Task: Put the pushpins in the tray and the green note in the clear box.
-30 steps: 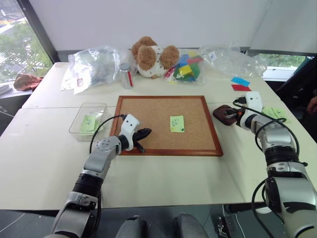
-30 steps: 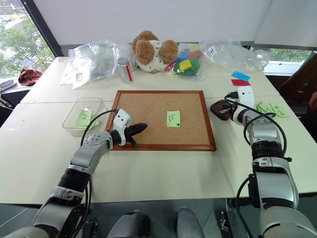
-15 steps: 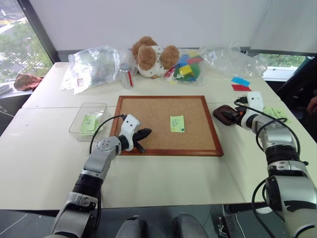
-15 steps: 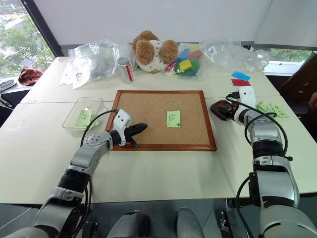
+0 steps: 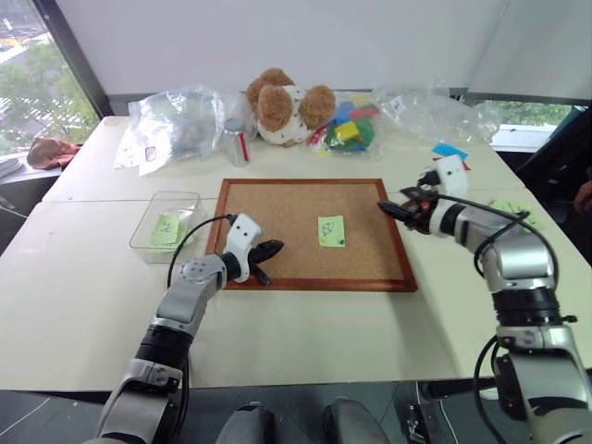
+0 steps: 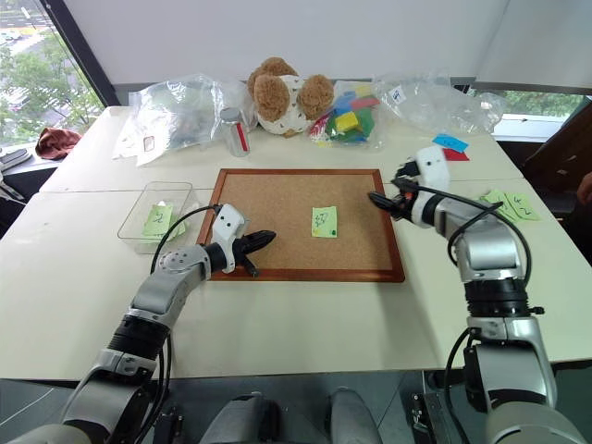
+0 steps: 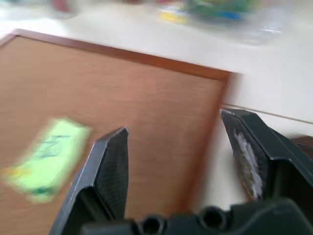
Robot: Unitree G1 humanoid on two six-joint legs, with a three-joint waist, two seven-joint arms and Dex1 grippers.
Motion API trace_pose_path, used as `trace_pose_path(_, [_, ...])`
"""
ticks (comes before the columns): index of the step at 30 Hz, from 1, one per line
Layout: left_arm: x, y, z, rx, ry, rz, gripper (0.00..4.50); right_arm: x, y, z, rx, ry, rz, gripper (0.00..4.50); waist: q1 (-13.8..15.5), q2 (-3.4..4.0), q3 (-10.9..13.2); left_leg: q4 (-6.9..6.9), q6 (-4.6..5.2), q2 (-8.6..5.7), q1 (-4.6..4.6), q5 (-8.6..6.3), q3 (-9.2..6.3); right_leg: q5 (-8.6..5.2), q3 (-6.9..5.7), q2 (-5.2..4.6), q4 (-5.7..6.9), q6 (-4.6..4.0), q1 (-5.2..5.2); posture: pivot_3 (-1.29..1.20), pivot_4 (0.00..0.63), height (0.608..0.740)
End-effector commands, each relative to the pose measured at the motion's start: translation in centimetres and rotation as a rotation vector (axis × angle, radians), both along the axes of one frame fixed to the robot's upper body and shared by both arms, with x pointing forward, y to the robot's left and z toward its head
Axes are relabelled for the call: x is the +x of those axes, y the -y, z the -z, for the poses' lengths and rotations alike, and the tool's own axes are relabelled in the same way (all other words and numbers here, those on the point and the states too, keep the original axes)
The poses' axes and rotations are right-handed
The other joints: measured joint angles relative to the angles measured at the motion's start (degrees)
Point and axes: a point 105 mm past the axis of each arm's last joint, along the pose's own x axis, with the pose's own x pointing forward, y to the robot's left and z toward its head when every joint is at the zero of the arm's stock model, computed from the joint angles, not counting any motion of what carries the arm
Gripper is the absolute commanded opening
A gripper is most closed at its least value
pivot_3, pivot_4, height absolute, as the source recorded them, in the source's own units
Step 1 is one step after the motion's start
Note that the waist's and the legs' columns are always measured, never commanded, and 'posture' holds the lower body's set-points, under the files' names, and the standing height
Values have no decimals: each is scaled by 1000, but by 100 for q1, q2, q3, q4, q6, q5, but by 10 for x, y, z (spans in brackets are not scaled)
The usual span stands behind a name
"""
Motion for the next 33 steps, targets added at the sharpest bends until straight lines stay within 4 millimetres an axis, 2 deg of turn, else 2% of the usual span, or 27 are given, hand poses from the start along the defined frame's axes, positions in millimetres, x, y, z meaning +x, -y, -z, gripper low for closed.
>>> trace_pose_path(1, [-6, -5, 22, 39, -81, -8, 0, -10, -21, -3, -22, 26, -59, 1505, 11, 0, 0, 0, 1, 0, 0, 0, 0, 0, 0, 0, 0, 0, 0, 0, 150, 740])
trace_pose_path(2, [-6, -5, 22, 40, -80, -6, 0, -12, -26, 3, -34, 14, -73, 1103, 12, 0, 0, 0, 0, 0, 0, 0, 0, 0, 0, 0, -1, 0, 0, 0, 150, 740])
trace_pose_path(7, [-6, -6, 22, 43, -81, -5, 0, -21, -43, 22, -49, -25, -130, 1103, 3, 0, 0, 0, -3, 0, 0, 2, 0, 0, -1, 0, -1, 0, 0, 0, 150, 740])
trace_pose_path(11, [-6, -7, 22, 43, -80, -9, 0, -23, -50, 34, -57, -42, -145, 1103, 1, 0, 0, 0, -4, 0, 0, 2, 0, 0, -1, 0, -1, 0, 0, 0, 150, 740])
trace_pose_path(23, [-8, -9, 22, 47, -81, -14, 0, -22, -62, 45, -48, -64, -165, 1103, -10, 0, 0, 0, -5, 0, 1, 3, 0, 0, -1, 0, -1, 0, -1, 0, 150, 740])
trace_pose_path(33, [-9, -9, 22, 50, -82, -12, 0, -20, -58, 54, -56, -87, -156, 1103, -8, 0, 0, 0, -5, 0, 0, 3, 0, 0, -1, 0, -1, 0, -1, 0, 150, 740])
